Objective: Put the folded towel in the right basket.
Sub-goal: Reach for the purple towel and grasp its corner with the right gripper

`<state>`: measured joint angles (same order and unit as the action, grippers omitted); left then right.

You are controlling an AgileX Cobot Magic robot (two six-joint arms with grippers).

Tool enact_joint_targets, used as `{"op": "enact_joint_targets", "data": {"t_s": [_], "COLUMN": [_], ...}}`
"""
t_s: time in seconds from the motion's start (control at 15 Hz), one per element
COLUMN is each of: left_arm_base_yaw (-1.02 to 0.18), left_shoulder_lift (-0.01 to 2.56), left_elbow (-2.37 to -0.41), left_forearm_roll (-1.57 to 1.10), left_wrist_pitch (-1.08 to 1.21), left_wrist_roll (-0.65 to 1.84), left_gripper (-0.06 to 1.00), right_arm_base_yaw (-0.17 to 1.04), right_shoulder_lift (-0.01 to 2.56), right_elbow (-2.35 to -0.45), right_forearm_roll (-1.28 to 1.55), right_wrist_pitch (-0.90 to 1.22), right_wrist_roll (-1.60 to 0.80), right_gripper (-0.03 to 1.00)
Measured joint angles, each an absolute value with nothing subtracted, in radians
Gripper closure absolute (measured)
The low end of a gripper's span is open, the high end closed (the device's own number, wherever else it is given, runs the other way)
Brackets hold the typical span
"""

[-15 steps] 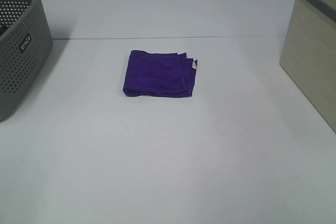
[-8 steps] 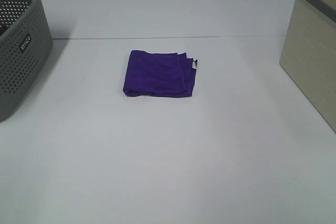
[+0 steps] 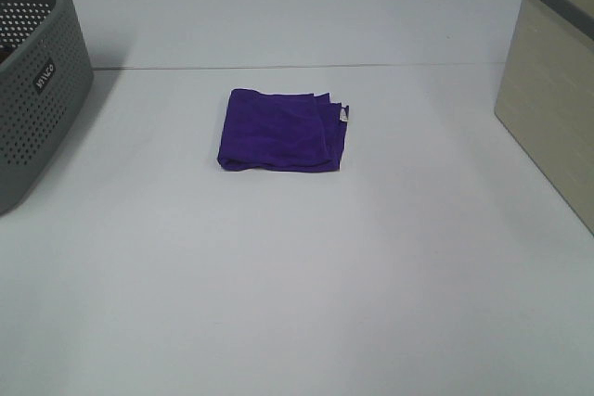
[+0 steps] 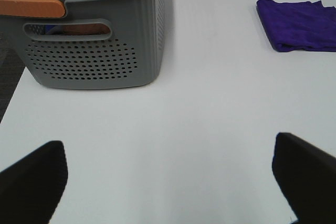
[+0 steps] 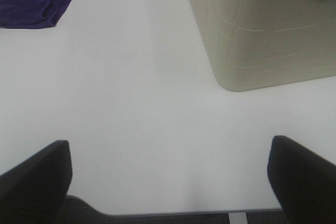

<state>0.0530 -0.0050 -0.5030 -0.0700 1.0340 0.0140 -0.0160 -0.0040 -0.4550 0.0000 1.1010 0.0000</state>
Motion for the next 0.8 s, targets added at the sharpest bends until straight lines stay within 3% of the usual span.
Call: {"op": "enact_joint_targets", "data": {"t_s": [0.8], "left_arm_base_yaw": [0.053], "left_shoulder_lift": [-0.005], "left_elbow": [-0.503], "left_forearm_roll": [-0.070], "left_wrist_pitch": [1.034], "left_wrist_roll": [0.014], "left_gripper": [-0.05], "right_arm_base_yaw": [-0.016], "right_shoulder_lift": [-0.004], "right_elbow": [-0.455], "right_forearm_roll": [-0.006], "right_wrist_pitch": [1.101], "right_wrist_roll": [0.000], "right_gripper": [-0.01]}}
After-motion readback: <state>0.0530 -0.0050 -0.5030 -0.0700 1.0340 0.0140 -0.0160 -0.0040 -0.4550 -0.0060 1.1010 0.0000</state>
